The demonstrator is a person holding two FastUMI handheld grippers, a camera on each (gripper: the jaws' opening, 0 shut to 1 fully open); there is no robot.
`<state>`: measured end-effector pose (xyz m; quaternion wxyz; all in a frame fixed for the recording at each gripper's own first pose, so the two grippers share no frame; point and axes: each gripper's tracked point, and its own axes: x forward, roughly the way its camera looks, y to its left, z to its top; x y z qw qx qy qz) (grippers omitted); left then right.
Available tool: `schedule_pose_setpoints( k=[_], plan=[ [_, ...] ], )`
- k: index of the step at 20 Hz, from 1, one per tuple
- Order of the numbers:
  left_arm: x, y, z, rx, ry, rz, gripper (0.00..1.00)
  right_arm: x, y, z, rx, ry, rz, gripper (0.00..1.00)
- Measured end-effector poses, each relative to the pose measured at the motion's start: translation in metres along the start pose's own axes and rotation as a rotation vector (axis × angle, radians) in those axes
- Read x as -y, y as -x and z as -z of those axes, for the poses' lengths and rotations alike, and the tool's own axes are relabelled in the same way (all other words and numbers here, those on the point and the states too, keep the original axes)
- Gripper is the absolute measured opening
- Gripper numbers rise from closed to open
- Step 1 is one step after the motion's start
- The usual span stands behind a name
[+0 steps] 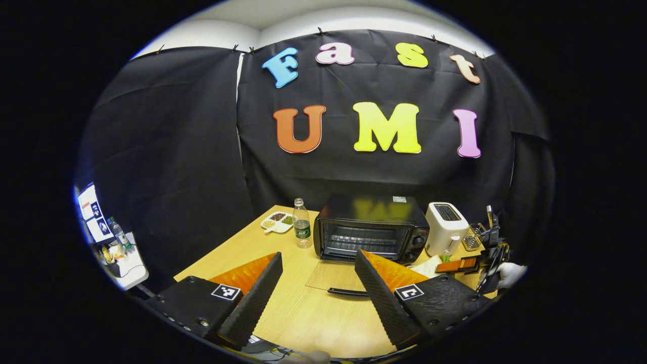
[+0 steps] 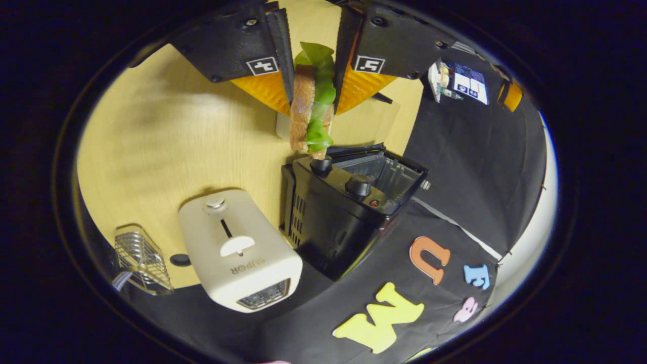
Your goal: Open the electric oven with the left hand, put the food in, and close the electric oven.
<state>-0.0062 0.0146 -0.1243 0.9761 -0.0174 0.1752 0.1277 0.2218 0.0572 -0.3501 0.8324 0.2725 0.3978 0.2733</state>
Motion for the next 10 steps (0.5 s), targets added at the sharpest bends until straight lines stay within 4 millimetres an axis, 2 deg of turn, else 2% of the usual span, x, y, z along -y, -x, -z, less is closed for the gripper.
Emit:
schedule_pose_setpoints(
  k=[1, 2, 6, 8, 10],
  plan=[
    [-0.004, 0.0, 0.002, 0.005, 0.001, 0.008, 0.95, -0.007, 0.008, -0.004, 0.022, 0.027, 0.012, 0.31],
    [-0.009, -0.002, 0.006, 0.007, -0.002, 0.016, 0.95, -0.018, 0.015, -0.007, 0.048, 0.047, 0.019, 0.41],
    [-0.027, -0.004, 0.029, -0.019, 0.003, 0.081, 0.95, -0.085, 0.038, -0.019, 0.176, 0.071, 0.019, 0.41],
    [-0.037, -0.006, 0.044, -0.059, -0.006, 0.12, 0.95, -0.122, 0.04, -0.021, 0.251, 0.048, 0.015, 0.41],
    [-0.044, -0.008, 0.05, -0.077, -0.026, 0.171, 0.95, -0.157, 0.033, -0.021, 0.331, 0.005, 0.001, 0.41]
  ],
)
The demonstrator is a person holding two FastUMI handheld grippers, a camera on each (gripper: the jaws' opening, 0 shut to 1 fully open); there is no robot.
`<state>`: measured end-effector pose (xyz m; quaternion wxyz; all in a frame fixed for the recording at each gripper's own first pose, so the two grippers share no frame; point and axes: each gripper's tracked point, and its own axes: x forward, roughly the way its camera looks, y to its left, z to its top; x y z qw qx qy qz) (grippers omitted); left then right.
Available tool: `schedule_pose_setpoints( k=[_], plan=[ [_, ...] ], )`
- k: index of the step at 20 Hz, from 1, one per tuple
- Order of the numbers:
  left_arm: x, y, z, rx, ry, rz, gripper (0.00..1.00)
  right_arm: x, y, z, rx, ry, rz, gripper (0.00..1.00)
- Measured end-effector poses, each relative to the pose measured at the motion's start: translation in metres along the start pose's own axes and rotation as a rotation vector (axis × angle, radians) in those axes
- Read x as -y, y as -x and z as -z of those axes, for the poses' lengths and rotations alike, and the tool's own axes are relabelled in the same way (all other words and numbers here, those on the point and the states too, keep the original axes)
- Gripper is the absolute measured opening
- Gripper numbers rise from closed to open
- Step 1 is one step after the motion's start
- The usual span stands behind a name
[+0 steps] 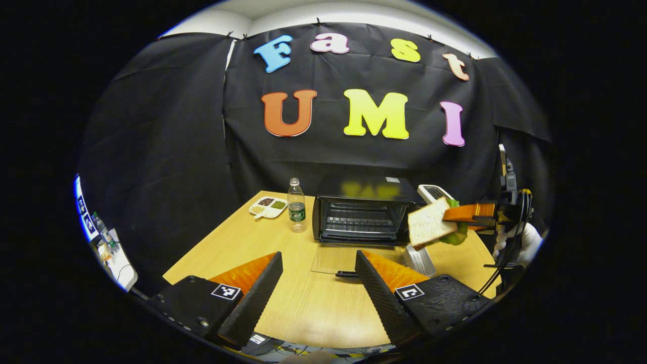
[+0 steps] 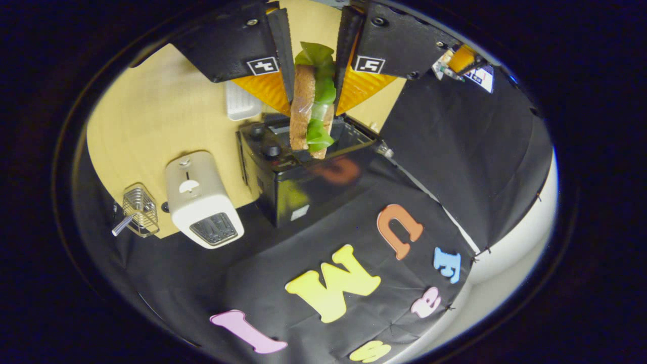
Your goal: Open the electric oven with the left hand, put the food in, and close the electric oven.
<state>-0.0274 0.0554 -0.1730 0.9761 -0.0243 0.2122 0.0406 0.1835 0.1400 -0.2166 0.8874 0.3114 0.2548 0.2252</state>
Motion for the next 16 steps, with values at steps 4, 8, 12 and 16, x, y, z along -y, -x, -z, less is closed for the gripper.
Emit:
schedule_pose_setpoints(
  k=[4, 8, 12, 16],
  plan=[
    [-0.029, -0.003, -0.004, -0.008, -0.032, 0.067, 0.95, -0.038, -0.023, 0.019, 0.16, -0.15, 0.035, 0.41],
    [-0.051, -0.001, -0.02, 0.028, -0.061, 0.091, 0.95, -0.048, -0.051, 0.046, 0.33, -0.329, 0.082, 0.41],
    [-0.067, 0.008, -0.033, 0.077, -0.075, 0.104, 0.95, -0.052, -0.093, 0.071, 0.415, -0.52, 0.074, 0.4],
    [-0.071, 0.013, -0.036, 0.084, -0.073, 0.109, 0.95, -0.044, -0.143, 0.076, 0.454, -0.596, 0.108, 0.4]
  ],
)
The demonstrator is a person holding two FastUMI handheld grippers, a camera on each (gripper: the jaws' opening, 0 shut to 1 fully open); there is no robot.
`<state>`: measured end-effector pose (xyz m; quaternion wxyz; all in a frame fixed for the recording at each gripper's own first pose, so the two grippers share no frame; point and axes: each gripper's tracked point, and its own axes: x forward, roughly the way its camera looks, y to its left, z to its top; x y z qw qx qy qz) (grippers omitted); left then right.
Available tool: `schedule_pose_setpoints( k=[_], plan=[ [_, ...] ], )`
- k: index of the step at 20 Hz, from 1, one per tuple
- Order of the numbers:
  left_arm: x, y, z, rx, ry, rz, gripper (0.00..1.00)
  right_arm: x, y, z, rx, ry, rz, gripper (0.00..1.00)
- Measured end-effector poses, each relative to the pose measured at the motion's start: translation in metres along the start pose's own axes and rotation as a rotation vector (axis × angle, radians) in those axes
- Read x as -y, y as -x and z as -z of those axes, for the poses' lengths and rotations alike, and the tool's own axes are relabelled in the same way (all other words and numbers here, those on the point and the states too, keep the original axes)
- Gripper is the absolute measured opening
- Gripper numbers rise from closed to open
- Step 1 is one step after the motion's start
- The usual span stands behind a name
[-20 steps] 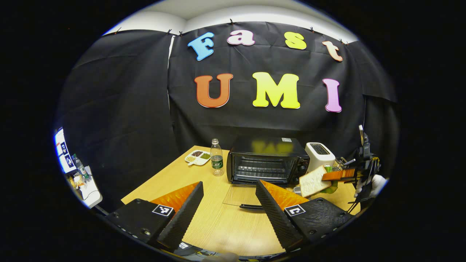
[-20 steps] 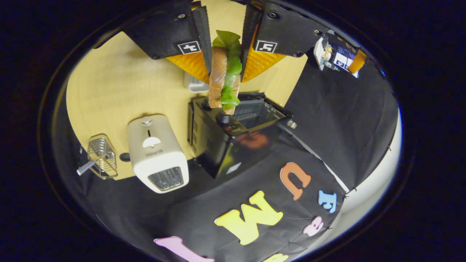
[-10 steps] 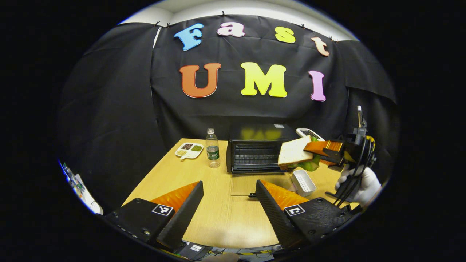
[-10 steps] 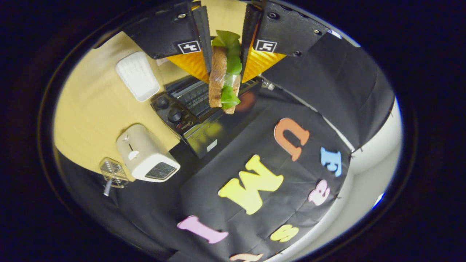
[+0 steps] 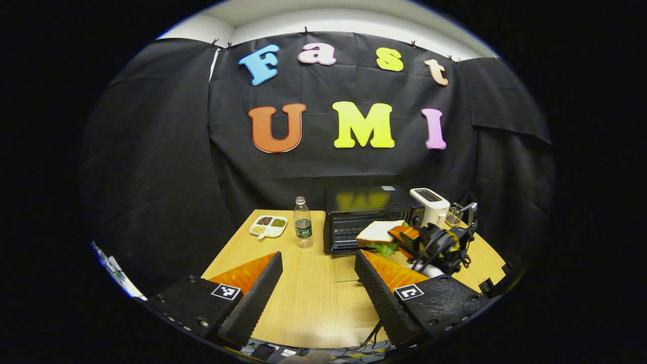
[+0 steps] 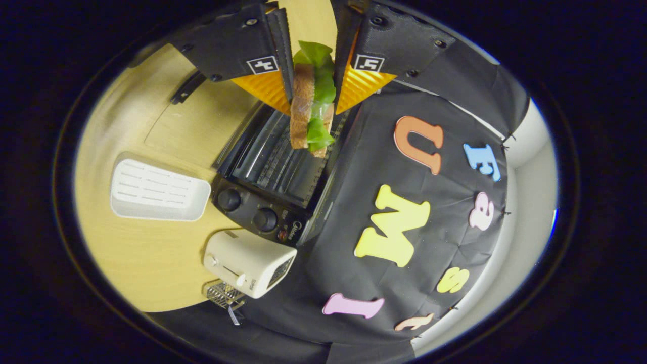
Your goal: Open the electric oven with the left hand, put the food in, and close the electric oven.
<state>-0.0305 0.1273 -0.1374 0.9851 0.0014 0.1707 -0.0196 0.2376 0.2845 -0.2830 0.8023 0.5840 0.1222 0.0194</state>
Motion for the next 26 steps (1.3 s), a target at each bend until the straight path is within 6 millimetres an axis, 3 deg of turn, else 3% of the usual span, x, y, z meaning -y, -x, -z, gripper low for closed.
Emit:
schedule_pose_setpoints(
  k=[3, 4, 5, 10, 17, 18, 20, 21, 22, 23, 24, 26],
  plan=[
    [-0.002, 0.004, -0.007, 0.017, 0.005, -0.001, 0.95, 0.002, -0.033, 0.007, 0.031, -0.043, 0.031, 0.41],
    [-0.003, 0.005, -0.007, 0.017, 0.004, -0.002, 0.87, 0.002, -0.043, 0.007, 0.047, -0.079, 0.037, 0.4],
    [-0.005, 0.006, -0.008, 0.018, 0.003, -0.008, 0.95, 0.001, -0.052, 0.007, 0.055, -0.11, 0.036, 0.41],
    [-0.023, 0.004, -0.007, 0.008, -0.014, -0.053, 0.95, 0.006, -0.1, -0.007, 0.099, -0.149, 0.061, 0.4],
    [-0.025, 0.001, -0.004, 0.002, -0.007, -0.066, 0.95, 0.028, -0.144, -0.008, 0.08, -0.097, 0.115, 0.4],
    [-0.024, 0.001, -0.007, 0.005, -0.005, -0.061, 0.95, 0.03, -0.146, -0.007, 0.076, -0.065, 0.124, 0.34],
    [-0.022, 0.0, -0.006, 0.005, -0.002, -0.057, 0.95, 0.039, -0.147, -0.005, 0.066, 0.006, 0.171, 0.39],
    [-0.022, -0.001, -0.007, 0.007, -0.002, -0.059, 0.95, 0.042, -0.144, -0.006, 0.066, 0.062, 0.188, 0.53],
    [-0.023, 0.0, -0.006, 0.007, -0.003, -0.064, 0.95, 0.043, -0.143, -0.008, 0.056, 0.128, 0.197, 0.62],
    [-0.022, -0.001, -0.006, 0.012, -0.003, -0.061, 0.95, 0.042, -0.139, -0.009, 0.053, 0.196, 0.21, 0.51],
    [-0.021, -0.001, -0.006, 0.014, -0.004, -0.062, 0.95, 0.043, -0.135, -0.01, 0.046, 0.252, 0.216, 0.71],
    [-0.018, -0.004, -0.007, 0.019, 0.012, -0.051, 0.95, 0.047, -0.125, -0.011, 0.026, 0.361, 0.241, 0.78]
  ],
)
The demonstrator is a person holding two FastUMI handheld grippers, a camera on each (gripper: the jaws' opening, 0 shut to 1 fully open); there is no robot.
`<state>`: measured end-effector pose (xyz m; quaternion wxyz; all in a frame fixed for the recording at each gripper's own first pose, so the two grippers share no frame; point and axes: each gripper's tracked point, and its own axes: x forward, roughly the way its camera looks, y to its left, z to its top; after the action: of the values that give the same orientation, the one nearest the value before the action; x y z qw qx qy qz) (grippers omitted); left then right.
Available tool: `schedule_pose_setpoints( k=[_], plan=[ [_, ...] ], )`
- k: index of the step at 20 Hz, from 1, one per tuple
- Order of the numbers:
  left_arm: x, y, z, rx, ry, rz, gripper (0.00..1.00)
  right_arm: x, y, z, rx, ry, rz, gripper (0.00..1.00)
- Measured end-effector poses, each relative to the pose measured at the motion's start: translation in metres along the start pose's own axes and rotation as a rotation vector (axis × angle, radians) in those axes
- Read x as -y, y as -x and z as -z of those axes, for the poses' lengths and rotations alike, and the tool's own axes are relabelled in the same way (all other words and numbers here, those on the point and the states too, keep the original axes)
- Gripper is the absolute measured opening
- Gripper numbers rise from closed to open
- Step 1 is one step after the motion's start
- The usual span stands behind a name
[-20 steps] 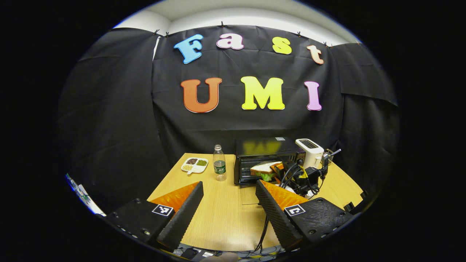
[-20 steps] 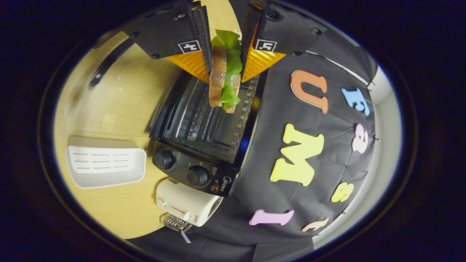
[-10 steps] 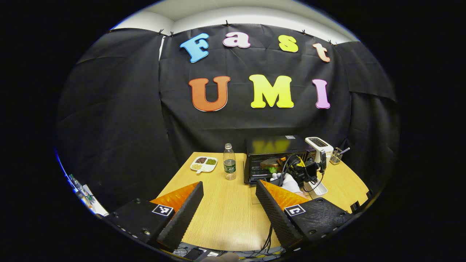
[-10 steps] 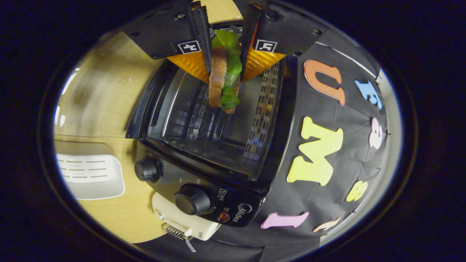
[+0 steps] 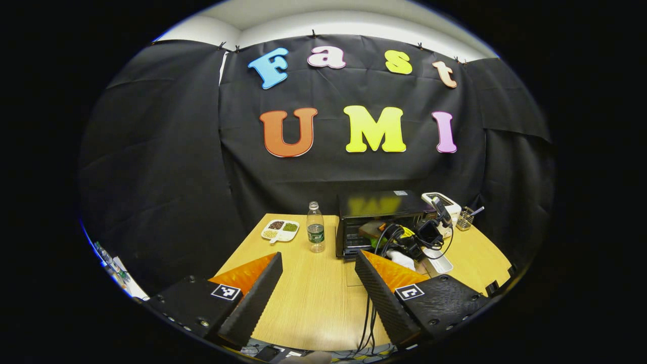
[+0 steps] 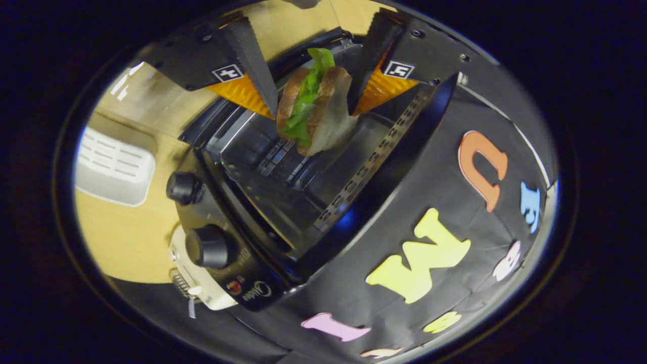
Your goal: Open the electric oven with the left hand, put the food in, and close the electric oven.
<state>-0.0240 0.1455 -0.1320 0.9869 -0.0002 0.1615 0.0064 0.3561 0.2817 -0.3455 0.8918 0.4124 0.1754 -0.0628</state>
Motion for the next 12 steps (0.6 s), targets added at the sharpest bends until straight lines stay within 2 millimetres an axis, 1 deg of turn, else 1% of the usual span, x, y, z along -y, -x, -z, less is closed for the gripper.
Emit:
schedule_pose_setpoints(
  k=[1, 2, 5, 7, 8, 10, 11, 12],
  plan=[
    [0.002, 0.0, -0.001, 0.008, 0.009, 0.004, 0.95, 0.003, 0.005, -0.002, 0.009, 0.07, 0.014, 0.82],
    [0.003, -0.001, -0.005, 0.018, 0.014, 0.007, 0.95, 0.005, 0.012, -0.006, 0.013, 0.12, 0.021, 0.99],
    [0.003, -0.003, -0.006, 0.03, 0.023, 0.01, 0.95, 0.008, 0.04, -0.015, -0.005, 0.234, 0.017, 0.99],
    [0.003, -0.002, -0.003, 0.031, 0.025, 0.009, 0.95, 0.006, 0.066, -0.022, -0.014, 0.307, -0.005, 1.0],
    [0.003, 0.0, -0.002, 0.029, 0.026, 0.01, 0.95, 0.005, 0.082, -0.026, -0.033, 0.35, -0.018, 0.88],
    [0.004, 0.001, 0.002, 0.027, 0.028, 0.011, 0.95, 0.006, 0.119, -0.036, -0.047, 0.436, -0.04, 0.89],
    [0.004, 0.004, 0.004, 0.024, 0.027, 0.009, 0.95, 0.005, 0.138, -0.044, -0.052, 0.47, -0.055, 1.0],
    [0.004, 0.004, 0.007, 0.024, 0.026, 0.006, 0.95, 0.004, 0.158, -0.05, -0.054, 0.499, -0.071, 1.0]
  ],
)
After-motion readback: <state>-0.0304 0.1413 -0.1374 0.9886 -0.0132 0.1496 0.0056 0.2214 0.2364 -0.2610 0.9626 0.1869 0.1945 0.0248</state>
